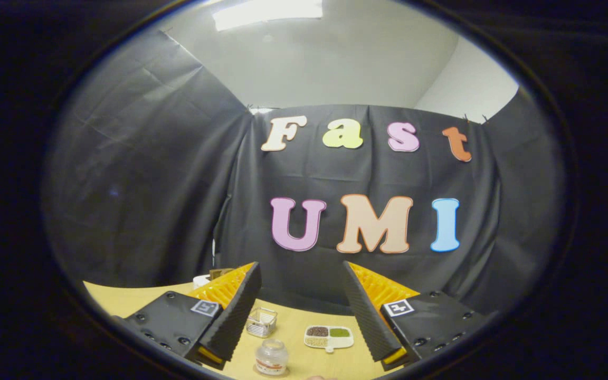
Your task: Take the bottle from table, then pour the juice into the cup, finally place the bottle on the coaster
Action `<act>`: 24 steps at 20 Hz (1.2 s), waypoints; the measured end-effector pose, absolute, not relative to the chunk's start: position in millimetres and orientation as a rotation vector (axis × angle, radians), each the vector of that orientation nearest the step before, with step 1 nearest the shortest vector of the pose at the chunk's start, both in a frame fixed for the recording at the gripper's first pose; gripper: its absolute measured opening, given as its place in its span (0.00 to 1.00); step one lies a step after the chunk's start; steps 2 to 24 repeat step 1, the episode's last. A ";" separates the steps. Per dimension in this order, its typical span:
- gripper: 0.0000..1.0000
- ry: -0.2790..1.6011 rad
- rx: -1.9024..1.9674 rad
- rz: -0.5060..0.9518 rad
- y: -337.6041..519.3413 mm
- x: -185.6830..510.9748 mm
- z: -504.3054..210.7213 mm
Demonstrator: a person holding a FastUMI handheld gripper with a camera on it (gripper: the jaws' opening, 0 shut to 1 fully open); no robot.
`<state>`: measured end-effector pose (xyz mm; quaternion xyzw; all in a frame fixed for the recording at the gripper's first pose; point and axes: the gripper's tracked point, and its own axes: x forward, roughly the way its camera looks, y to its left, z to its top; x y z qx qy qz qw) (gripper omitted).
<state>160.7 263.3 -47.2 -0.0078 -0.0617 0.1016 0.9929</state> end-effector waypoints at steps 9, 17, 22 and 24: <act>0.96 -0.123 -0.010 0.207 258.8 157.8 -42.1; 0.96 -0.123 -0.010 0.207 258.8 157.8 -42.1; 0.96 -0.123 -0.010 0.207 258.8 157.8 -42.1; 0.96 -0.123 -0.010 0.207 258.8 157.8 -42.1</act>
